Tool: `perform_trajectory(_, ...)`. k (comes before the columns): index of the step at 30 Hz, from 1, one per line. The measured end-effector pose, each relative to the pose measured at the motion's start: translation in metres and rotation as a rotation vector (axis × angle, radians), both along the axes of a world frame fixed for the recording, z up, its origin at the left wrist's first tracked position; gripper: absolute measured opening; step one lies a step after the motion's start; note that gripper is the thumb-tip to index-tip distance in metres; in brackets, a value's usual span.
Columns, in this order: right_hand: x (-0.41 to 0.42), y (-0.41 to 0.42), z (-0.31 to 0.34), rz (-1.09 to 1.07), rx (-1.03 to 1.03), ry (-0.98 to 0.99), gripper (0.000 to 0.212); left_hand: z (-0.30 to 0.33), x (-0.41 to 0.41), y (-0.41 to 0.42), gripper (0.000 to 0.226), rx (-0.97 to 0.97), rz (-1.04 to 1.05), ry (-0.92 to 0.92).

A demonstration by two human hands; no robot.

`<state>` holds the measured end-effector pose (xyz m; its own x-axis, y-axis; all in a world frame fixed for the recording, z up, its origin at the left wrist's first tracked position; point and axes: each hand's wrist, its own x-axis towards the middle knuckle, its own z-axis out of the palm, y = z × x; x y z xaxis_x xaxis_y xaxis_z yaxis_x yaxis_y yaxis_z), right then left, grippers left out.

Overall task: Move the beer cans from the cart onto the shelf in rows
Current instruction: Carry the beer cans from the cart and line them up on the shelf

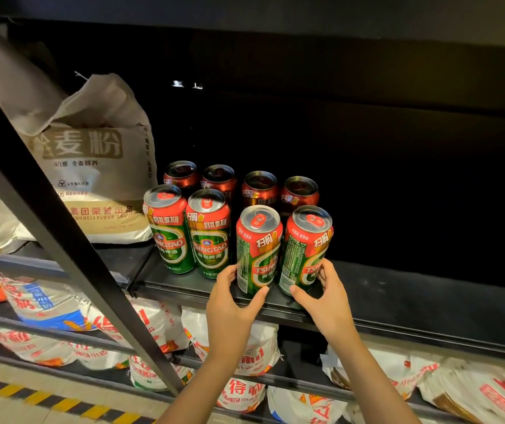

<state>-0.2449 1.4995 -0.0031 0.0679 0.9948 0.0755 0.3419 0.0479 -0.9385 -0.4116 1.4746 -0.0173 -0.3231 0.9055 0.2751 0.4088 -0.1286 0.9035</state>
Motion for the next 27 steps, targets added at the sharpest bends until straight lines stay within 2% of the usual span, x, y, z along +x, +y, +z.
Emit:
perform_trajectory(6,0.0,-0.001,0.0,-0.027,0.012,0.012,0.069,-0.003,0.003,0.002,0.061,0.056,-0.006,0.098)
perform_trajectory(11,-0.001,-0.003,0.002,0.011,0.015,-0.012,0.061,-0.001,0.01,0.004,0.072,0.011,0.064,0.091)
perform_trajectory(16,0.003,-0.002,0.001,0.03,-0.027,0.019,0.057,0.001,0.01,0.008,0.067,-0.022,0.075,-0.01)
perform_trajectory(19,0.002,-0.002,-0.001,0.015,-0.02,0.015,0.061,-0.001,0.005,0.007,0.066,-0.029,0.043,-0.092)
perform_trajectory(23,-0.001,-0.002,0.002,0.009,-0.007,0.011,0.065,-0.001,0.002,0.005,0.056,-0.011,0.0,-0.058)
perform_trajectory(27,-0.001,-0.001,0.003,-0.004,-0.027,0.008,0.062,-0.002,-0.001,0.005,0.059,0.02,-0.013,-0.024)
